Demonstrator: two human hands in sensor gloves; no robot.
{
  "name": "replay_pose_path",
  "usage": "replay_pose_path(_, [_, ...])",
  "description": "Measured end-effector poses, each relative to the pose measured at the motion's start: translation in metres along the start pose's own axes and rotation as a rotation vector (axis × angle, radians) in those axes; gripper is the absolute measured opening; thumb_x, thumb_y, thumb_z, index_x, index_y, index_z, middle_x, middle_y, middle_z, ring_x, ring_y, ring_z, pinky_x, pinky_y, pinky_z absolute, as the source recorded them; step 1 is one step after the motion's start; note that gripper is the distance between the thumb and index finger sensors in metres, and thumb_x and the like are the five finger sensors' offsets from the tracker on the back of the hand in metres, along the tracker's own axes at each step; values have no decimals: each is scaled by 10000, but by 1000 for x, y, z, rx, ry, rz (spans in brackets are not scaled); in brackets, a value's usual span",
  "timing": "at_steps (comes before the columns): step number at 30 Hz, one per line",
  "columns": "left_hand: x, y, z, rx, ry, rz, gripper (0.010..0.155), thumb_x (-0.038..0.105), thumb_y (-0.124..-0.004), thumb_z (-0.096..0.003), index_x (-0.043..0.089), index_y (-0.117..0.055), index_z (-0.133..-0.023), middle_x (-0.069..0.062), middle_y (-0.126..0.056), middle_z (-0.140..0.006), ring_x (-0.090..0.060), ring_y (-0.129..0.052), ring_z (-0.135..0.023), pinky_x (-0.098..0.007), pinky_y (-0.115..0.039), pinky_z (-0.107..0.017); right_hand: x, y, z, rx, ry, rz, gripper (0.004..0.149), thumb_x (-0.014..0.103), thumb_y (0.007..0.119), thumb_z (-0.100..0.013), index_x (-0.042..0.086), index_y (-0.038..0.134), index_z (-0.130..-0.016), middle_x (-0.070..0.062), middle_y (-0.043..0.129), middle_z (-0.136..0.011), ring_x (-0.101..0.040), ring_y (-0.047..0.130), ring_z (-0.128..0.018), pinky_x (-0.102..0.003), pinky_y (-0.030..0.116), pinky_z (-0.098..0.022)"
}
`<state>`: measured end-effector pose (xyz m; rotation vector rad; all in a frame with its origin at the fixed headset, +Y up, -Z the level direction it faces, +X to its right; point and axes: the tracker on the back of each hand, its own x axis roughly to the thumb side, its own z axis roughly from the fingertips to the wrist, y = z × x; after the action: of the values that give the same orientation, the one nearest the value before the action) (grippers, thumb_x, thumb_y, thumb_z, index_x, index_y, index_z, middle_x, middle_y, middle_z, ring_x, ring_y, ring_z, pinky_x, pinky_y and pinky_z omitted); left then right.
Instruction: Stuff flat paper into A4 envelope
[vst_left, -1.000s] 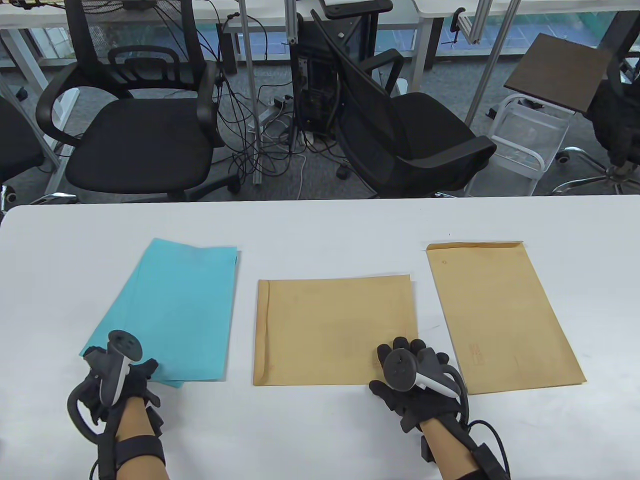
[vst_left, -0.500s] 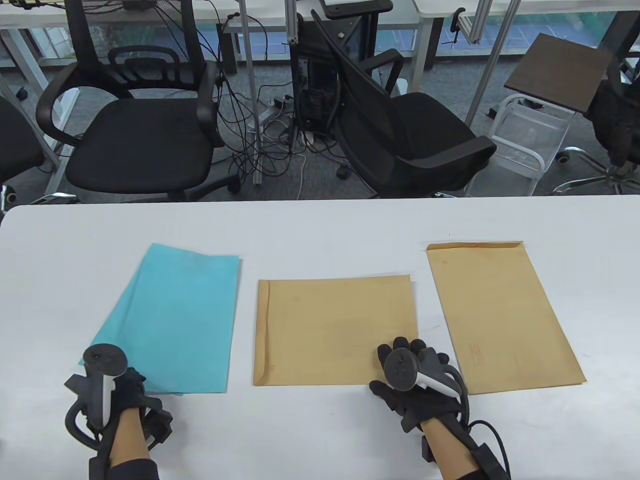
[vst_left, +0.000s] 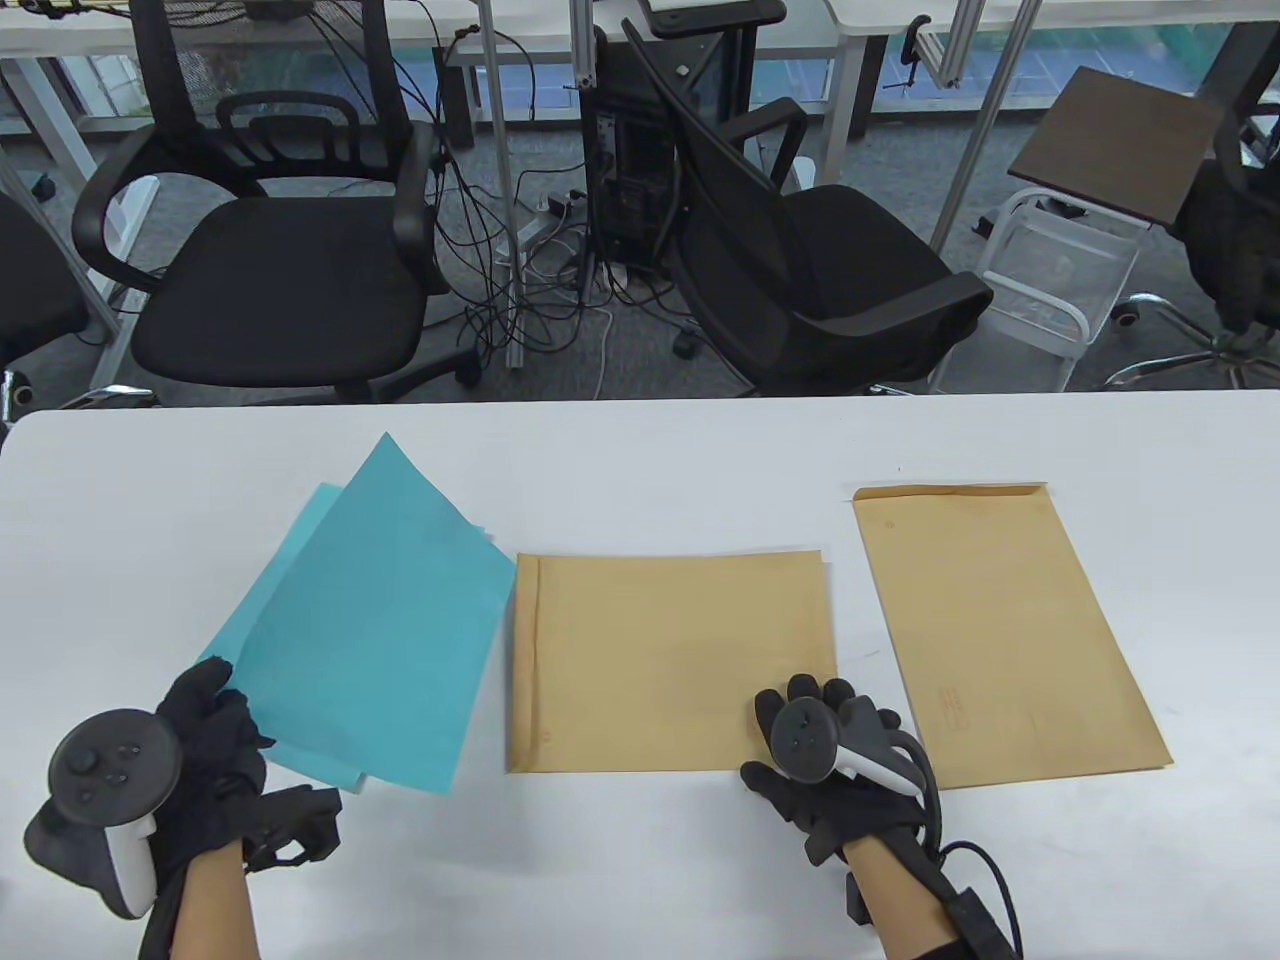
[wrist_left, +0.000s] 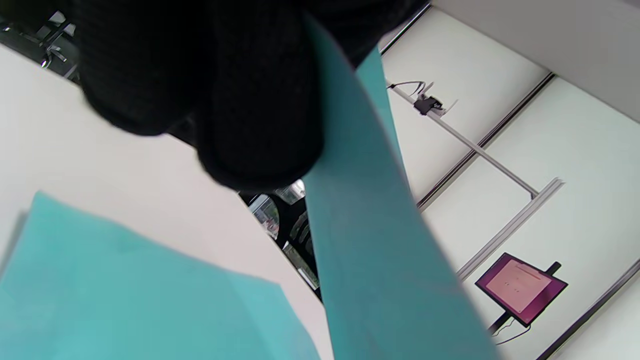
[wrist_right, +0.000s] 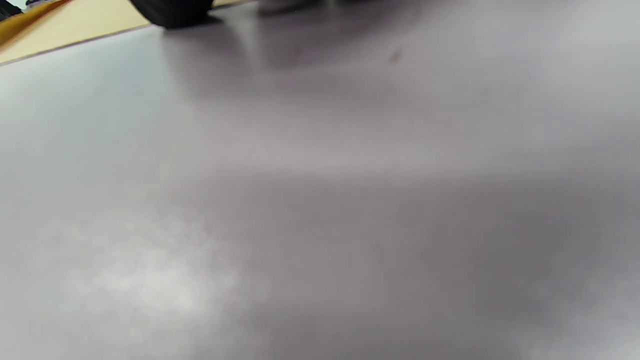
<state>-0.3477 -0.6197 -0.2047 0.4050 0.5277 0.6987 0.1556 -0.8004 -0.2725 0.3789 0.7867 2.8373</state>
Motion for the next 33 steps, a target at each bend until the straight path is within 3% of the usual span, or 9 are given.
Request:
replay_pose_path(4, [25, 12, 3, -19, -62, 19, 410, 157, -801, -429, 72, -857, -826, -234, -960, -696, -229, -1105, -344, -423, -930, -367, 0, 0, 0, 0, 0, -3, 741, 500, 502, -644, 134, 88, -1138, -247, -27, -1117, -601, -29, -973, -829, 50, -560])
replay_pose_path(8, [44, -2, 6, -224, -134, 48, 408, 139, -809, -426, 57, -871, -821, -254, -960, -695, -256, -1097, -339, -442, -918, -369, 0, 0, 1, 2, -1, -6, 741, 500, 502, -645, 136, 86, -1138, -242, -30, -1117, -601, -33, -971, -828, 47, -561])
replay_pose_path(12, [73, -16, 13, -295, -225, -140, 406, 134, -815, -422, 54, -880, -815, -260, -963, -694, -262, -1095, -334, -448, -917, -370, 0, 0, 1, 2, -1, -9, 739, 500, 502, -645, 137, 86, -1137, -243, -32, -1116, -597, -36, -972, -827, 45, -560])
replay_pose_path(18, [119, -11, 19, -195, -364, -414, 406, 128, -819, -420, 52, -884, -813, -263, -963, -698, -265, -1094, -333, -451, -916, -372, -1, 1, 1, 3, -3, -13, 740, 499, 501, -646, 136, 82, -1136, -244, -38, -1114, -597, -42, -969, -826, 43, -560])
replay_pose_path(24, [148, -5, 28, -125, -417, -620, 406, 128, -821, -422, 54, -885, -815, -262, -963, -702, -269, -1091, -336, -452, -912, -378, -1, 1, 1, 3, -5, -15, 740, 498, 501, -646, 137, 82, -1136, -242, -39, -1114, -597, -45, -967, -826, 41, -560])
replay_pose_path(33, [168, 7, 35, -105, -434, -669, 405, 118, -822, -428, 42, -885, -821, -275, -958, -706, -282, -1083, -338, -462, -903, -383, -1, 1, 1, 5, -6, -20, 739, 498, 501, -646, 138, 79, -1135, -239, -42, -1113, -597, -50, -964, -826, 40, -560])
